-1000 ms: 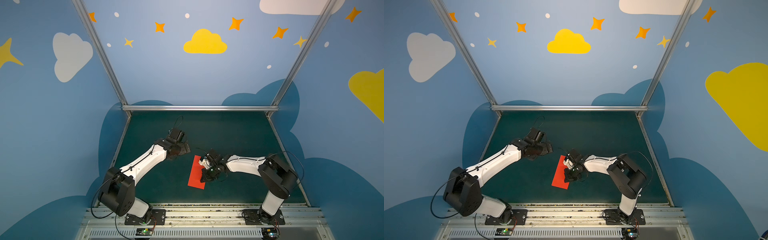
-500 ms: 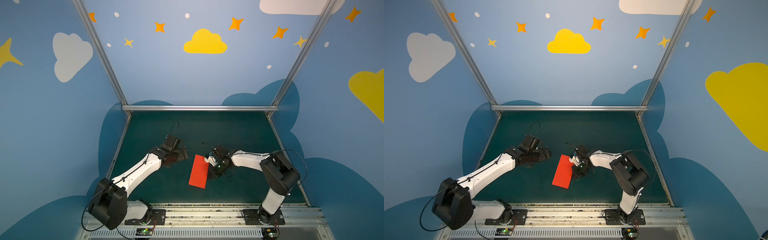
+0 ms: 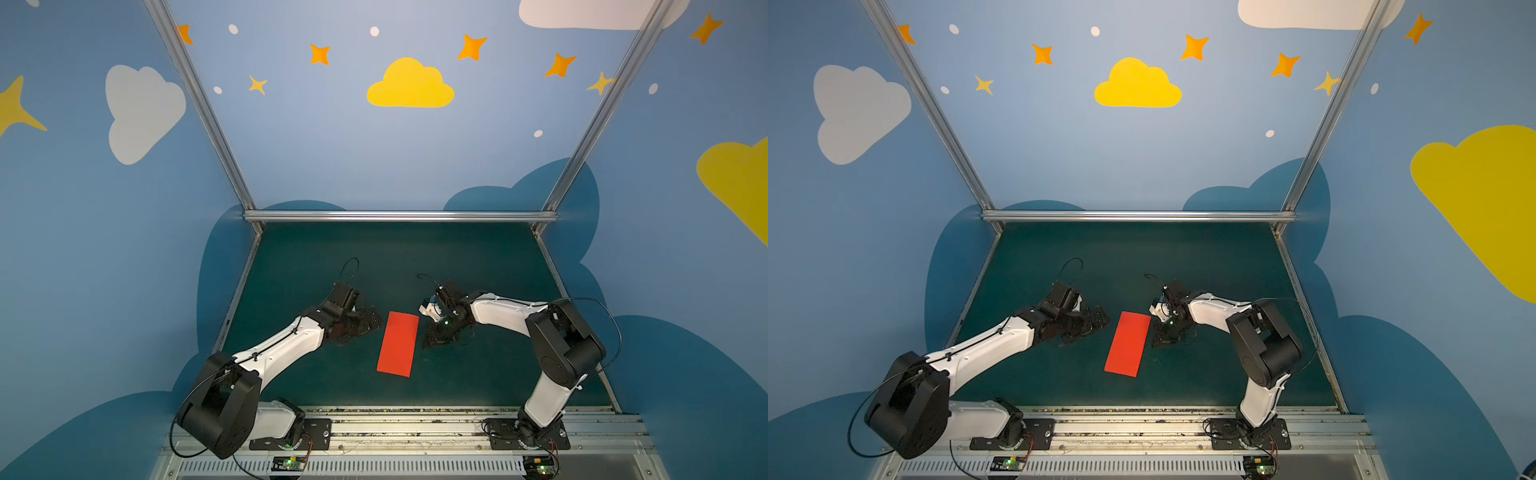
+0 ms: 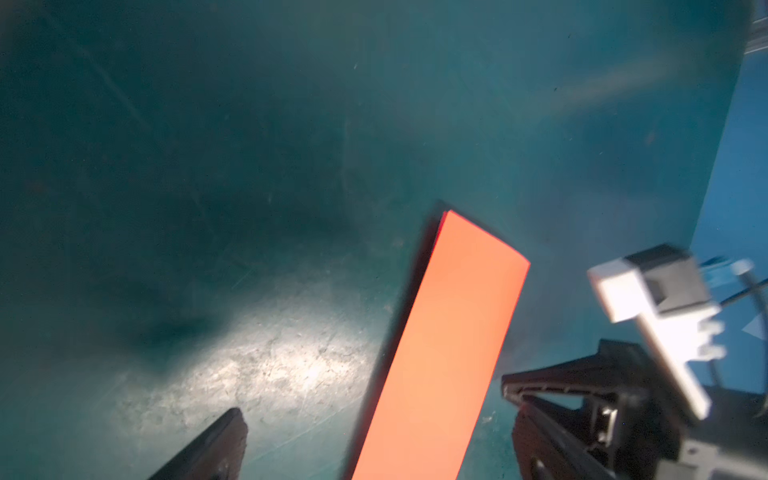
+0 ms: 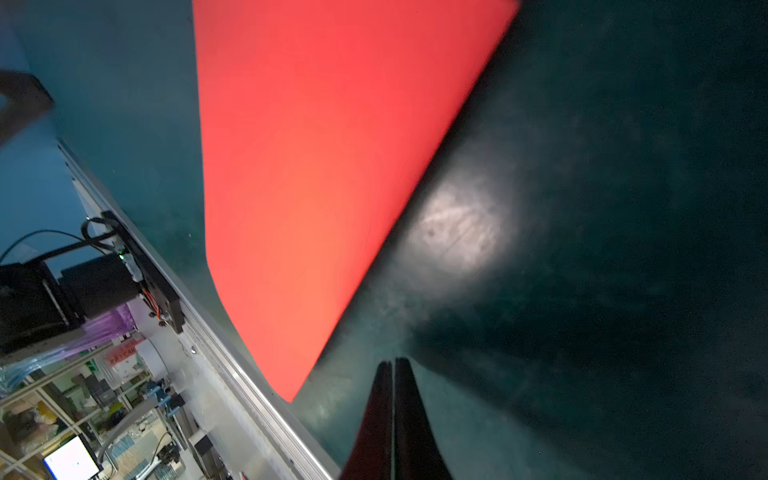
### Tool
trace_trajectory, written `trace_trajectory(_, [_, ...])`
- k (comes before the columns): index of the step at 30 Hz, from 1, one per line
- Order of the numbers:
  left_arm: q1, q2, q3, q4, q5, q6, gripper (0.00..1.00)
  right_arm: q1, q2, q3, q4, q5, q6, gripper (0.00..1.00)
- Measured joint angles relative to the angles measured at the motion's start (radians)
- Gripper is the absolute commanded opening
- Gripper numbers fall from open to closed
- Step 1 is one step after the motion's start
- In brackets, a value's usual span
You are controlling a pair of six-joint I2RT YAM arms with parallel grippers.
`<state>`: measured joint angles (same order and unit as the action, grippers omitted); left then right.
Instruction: Fold a paper plane with a square sheet of paper (fold left side to right side)
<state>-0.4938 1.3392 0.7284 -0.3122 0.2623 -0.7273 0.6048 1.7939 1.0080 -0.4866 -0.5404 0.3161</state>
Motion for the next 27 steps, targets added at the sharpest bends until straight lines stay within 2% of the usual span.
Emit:
trace_trajectory(10, [-0.059,0.000,-0.095,0.079,0.003,-0.060,1.00,-0.003,0.219,0.306,-0.088,0.015,0.016,0.00])
trace_trajectory(14, [-0.094,0.008,-0.099,0.108,-0.006,-0.086,1.00,-0.003,0.249,0.411,-0.127,0.032,0.005,0.00])
trace_trajectory(16, [-0.103,0.021,-0.097,0.118,-0.010,-0.097,1.00,-0.003,0.230,0.414,-0.135,0.053,0.000,0.00])
trace_trajectory(19, [-0.101,0.049,-0.067,0.098,-0.018,-0.100,1.00,0.001,0.144,0.337,-0.139,0.089,-0.002,0.17])
trace_trajectory(22, [-0.094,0.090,0.003,0.065,-0.024,-0.093,1.00,0.023,0.005,0.229,-0.145,0.130,0.000,0.24])
trace_trajectory(25, [-0.088,0.109,0.049,0.065,-0.023,-0.093,1.00,0.083,-0.109,0.155,-0.143,0.167,0.001,0.23])
trace_trajectory(27, [-0.084,0.109,0.047,0.079,-0.015,-0.105,0.98,0.122,-0.143,0.124,-0.138,0.179,0.003,0.16])
